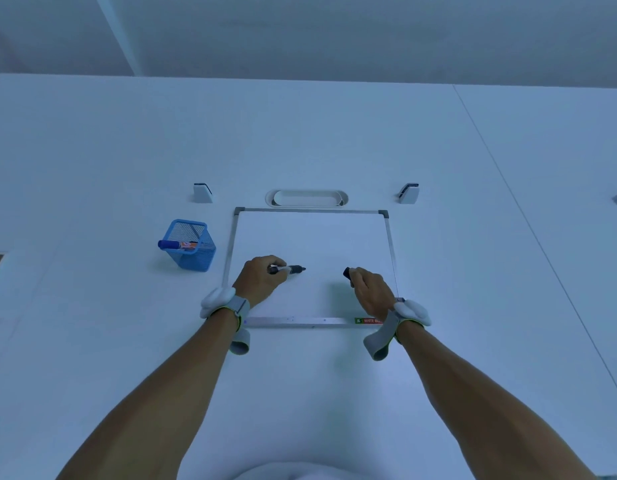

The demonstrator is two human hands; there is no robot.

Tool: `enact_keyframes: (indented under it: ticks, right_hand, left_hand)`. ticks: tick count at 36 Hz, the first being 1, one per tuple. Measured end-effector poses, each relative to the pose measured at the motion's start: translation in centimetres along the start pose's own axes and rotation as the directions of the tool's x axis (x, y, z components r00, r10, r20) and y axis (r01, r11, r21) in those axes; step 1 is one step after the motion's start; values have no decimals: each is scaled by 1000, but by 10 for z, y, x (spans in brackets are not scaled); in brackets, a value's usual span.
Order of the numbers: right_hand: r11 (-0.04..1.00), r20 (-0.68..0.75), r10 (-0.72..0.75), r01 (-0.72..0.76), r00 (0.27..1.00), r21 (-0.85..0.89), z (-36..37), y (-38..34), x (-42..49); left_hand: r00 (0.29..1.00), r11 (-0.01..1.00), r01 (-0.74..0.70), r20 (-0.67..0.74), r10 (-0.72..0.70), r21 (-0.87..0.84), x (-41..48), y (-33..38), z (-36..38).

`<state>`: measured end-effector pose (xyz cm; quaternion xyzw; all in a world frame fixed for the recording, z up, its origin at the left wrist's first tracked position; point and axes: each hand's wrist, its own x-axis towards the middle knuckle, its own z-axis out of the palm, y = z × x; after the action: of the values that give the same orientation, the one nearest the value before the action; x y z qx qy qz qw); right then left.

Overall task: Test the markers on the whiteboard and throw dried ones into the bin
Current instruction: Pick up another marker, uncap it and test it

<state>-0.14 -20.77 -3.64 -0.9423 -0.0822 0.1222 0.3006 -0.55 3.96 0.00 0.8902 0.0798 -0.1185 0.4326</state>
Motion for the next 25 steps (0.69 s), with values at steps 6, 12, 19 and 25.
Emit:
enact_keyframes:
  ticks: [6, 12, 19, 25]
  right_hand:
    - [992, 33, -46, 50, 998, -112, 0, 11, -6]
    - [996, -13, 79, -78, 997, 49, 2, 14, -6]
    - [992, 0, -49, 49, 999, -120, 8, 19, -9]
    - [1000, -6, 30, -30, 1000, 10, 9, 9, -4]
  left_hand:
    - [995, 997, -27, 97, 20, 68, 7, 11, 16]
    - [992, 993, -15, 128, -1, 117, 9, 12, 19]
    - [993, 992, 37, 103, -50, 123, 10, 4, 2]
    - [996, 986, 64, 59, -73, 155, 9, -1, -8]
